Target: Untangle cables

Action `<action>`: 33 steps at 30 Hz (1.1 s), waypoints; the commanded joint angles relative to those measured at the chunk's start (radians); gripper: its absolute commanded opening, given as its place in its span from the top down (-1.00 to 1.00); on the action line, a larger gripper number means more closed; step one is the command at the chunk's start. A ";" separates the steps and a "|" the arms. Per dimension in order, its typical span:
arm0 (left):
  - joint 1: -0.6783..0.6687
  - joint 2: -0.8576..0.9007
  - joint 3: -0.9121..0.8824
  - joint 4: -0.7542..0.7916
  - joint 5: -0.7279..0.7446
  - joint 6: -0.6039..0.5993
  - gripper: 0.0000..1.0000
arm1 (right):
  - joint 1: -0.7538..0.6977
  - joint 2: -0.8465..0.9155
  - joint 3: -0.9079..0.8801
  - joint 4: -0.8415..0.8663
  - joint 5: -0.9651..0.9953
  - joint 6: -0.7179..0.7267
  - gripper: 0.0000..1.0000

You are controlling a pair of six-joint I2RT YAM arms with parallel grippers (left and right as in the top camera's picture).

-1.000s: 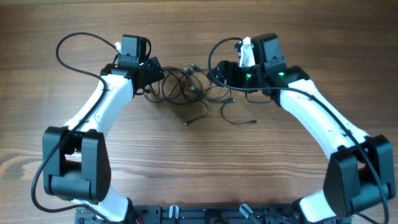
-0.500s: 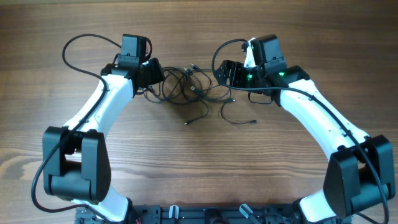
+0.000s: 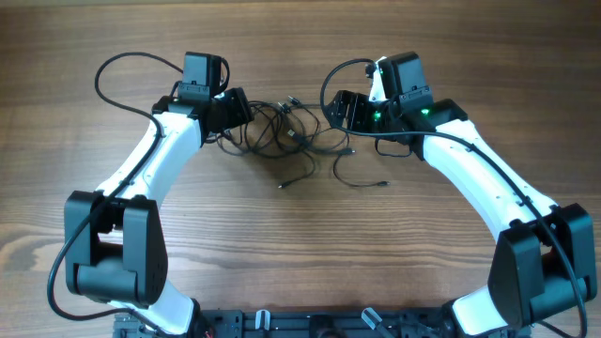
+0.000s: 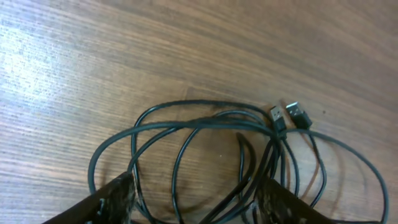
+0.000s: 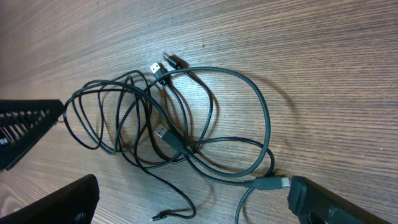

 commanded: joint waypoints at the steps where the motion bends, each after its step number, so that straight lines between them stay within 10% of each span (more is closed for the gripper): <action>1: -0.003 0.001 -0.006 0.014 -0.043 0.001 -0.33 | 0.000 0.014 0.006 0.000 0.024 0.005 -1.00; 10: -0.002 0.037 -0.006 0.014 -0.180 0.001 -0.66 | 0.000 0.014 0.006 0.000 0.024 0.005 -1.00; 33: -0.001 0.093 -0.006 0.035 -0.180 0.001 -0.68 | 0.000 0.014 0.006 0.000 0.024 0.005 -0.99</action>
